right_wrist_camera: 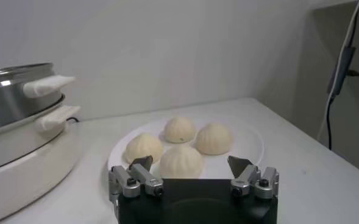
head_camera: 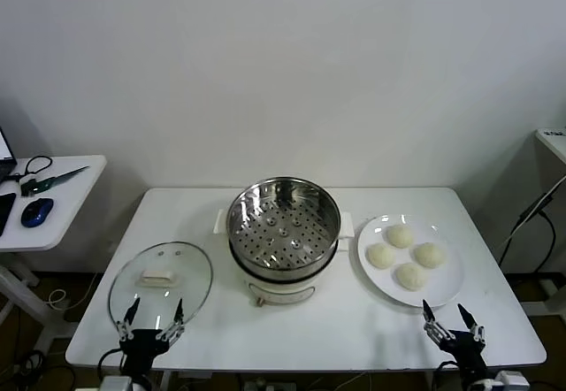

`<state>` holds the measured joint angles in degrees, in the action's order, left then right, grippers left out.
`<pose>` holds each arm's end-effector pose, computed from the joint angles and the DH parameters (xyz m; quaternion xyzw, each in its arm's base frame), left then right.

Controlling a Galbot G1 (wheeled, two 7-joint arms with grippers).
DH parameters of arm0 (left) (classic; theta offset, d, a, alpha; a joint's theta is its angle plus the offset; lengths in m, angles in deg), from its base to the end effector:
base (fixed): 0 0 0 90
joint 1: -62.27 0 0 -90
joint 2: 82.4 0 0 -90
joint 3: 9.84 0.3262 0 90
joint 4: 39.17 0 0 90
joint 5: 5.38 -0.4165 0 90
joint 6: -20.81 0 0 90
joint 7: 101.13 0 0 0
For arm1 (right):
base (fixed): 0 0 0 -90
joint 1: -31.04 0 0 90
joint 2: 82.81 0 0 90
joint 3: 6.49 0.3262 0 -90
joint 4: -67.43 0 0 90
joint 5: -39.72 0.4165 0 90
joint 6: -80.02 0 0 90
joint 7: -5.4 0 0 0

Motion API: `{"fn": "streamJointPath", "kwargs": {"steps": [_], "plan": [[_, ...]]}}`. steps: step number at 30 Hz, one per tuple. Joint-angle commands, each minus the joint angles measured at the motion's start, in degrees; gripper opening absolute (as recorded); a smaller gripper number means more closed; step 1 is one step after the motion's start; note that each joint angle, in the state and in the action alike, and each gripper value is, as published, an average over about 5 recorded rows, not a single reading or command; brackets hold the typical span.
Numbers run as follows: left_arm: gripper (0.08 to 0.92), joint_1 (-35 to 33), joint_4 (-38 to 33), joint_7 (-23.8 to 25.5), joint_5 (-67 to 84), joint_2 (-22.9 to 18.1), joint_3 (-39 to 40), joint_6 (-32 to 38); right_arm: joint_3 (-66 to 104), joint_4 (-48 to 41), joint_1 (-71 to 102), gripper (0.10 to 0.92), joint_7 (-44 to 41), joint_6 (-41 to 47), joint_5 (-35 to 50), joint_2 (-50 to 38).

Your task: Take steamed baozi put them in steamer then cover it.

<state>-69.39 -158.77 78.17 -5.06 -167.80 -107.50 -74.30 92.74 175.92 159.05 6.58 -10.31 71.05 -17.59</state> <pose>0.1909 0.0578 -0.3254 0.0403 -0.9862 -0.0681 0.1457 0.2150 -0.1389 -0.3580 -0.0194 -0.9878 -0.0411 0.1488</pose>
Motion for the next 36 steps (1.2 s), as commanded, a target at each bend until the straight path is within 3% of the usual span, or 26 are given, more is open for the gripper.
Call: {"fn": "streamJointPath", "kwargs": {"steps": [1, 6, 11, 16, 21, 28, 36], "plan": [[0.823, -0.05, -0.10, 0.07, -0.21, -0.05, 0.03, -0.22, -0.05, 0.20, -0.85, 0.823, -0.20, 1.62, -0.56, -0.10], [0.823, 0.05, -0.23, 0.34, 0.75, 0.31, -0.02, 0.26, 0.48, -1.54, -10.72, 0.823, -0.24, 9.28, -7.46, -5.68], [0.823, 0.26, -0.34, 0.37, 1.60, 0.69, -0.07, 1.03, -5.40, -7.57, -30.10, 0.823, -2.69, 19.78, -10.87, -19.47], [0.823, 0.13, -0.39, 0.37, 1.83, 0.84, 0.20, 2.10, -22.40, -15.65, -51.68, 0.823, -19.30, 25.63, -14.45, -34.91], [0.823, -0.20, -0.51, 0.46, 1.70, 1.12, 0.79, 2.95, -46.22, -24.22, -72.99, 0.823, -40.80, 20.02, -23.73, -44.88], [0.823, -0.39, -0.30, 0.55, 1.69, 1.39, 1.03, 3.79, -79.70, -38.06, -105.21, 0.823, -66.43, 0.48, -37.83, -44.08], [0.823, -0.27, 0.48, 0.63, 1.56, 1.25, 1.53, 4.36, -102.71, -51.73, -122.40, 0.823, -74.54, -4.15, -35.88, -29.48]]}}
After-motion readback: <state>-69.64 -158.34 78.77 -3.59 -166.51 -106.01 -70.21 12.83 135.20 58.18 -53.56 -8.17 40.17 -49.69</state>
